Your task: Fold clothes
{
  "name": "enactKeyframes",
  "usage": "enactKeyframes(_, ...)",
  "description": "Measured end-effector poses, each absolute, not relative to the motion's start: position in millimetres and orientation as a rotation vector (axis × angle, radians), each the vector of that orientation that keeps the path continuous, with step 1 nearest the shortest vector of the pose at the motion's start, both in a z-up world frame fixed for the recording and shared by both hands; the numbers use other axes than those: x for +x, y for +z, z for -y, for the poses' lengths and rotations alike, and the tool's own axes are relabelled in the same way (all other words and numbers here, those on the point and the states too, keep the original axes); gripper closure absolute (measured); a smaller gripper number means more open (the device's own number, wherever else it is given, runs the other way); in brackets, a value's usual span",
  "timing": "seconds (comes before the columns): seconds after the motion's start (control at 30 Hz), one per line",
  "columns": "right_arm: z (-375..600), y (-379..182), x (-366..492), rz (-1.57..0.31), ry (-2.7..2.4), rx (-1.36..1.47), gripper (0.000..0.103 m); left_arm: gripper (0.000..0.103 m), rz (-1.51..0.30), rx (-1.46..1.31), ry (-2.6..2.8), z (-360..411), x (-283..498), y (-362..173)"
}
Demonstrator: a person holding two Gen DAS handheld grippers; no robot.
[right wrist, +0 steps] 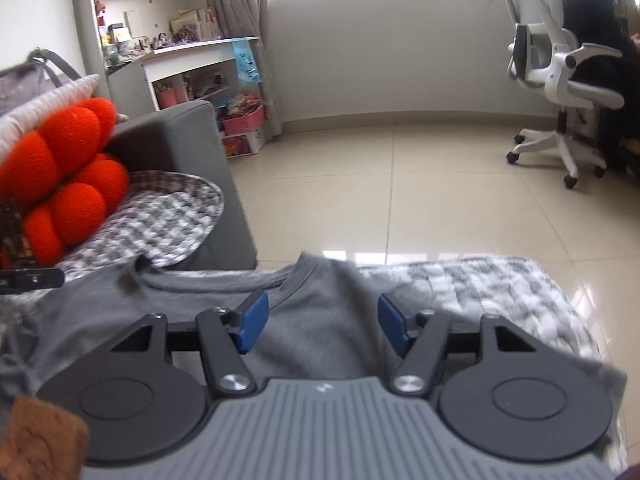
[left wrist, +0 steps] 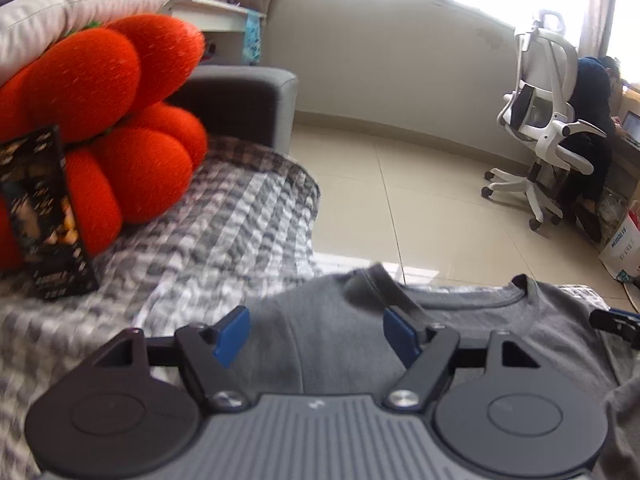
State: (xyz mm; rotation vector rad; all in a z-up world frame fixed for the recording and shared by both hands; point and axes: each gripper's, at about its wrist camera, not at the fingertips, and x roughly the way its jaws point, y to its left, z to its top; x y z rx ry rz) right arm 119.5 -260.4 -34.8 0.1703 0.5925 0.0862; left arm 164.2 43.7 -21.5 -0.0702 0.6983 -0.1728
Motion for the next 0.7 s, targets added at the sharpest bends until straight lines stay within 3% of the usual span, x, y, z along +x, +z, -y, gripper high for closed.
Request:
enactKeyframes(0.13, 257.6, -23.0, 91.1, -0.626, 0.091, 0.179, 0.032, 0.022, -0.762, -0.086, -0.130, -43.9, 130.3, -17.0)
enactKeyframes(0.7, 308.7, -43.2, -29.3, -0.773, 0.017, 0.430, 0.031, 0.022, -0.890, -0.120, -0.094, -61.0, 15.6, -28.3)
